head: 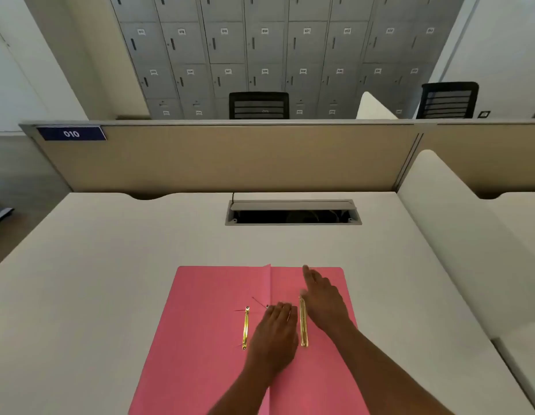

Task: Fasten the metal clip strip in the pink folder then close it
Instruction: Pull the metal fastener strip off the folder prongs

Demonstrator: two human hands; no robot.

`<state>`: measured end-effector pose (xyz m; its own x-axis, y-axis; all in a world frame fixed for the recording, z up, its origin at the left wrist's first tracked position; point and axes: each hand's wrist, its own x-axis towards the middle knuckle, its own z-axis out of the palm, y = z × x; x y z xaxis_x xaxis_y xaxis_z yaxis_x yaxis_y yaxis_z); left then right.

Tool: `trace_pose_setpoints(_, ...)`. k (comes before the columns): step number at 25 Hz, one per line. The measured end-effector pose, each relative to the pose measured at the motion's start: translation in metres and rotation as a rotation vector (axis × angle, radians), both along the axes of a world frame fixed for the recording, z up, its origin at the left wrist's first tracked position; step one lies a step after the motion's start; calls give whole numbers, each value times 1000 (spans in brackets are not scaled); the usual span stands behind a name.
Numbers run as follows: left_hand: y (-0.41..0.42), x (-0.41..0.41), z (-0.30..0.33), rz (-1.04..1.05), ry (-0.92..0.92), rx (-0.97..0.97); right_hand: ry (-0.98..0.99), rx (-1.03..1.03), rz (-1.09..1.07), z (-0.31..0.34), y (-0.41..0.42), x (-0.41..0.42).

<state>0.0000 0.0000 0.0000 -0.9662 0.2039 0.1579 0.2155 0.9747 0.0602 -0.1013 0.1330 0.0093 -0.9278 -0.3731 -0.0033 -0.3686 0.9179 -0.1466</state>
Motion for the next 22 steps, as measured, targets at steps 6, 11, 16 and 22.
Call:
trace_pose_setpoints(6,23,10,-21,-21,-176,27,-103,6,2,-20,3,-6)
trace_pose_setpoints(11,30,11,-31,-38,-152,13,-132,17,7,-33,4,-11)
trace_pose_setpoints(16,30,8,-34,12,-153,72,-110,30,26,-37,5,-13)
trace_pose_setpoints(22,32,9,-31,55,-123,90,-106,-29,10,-38,6,-14)
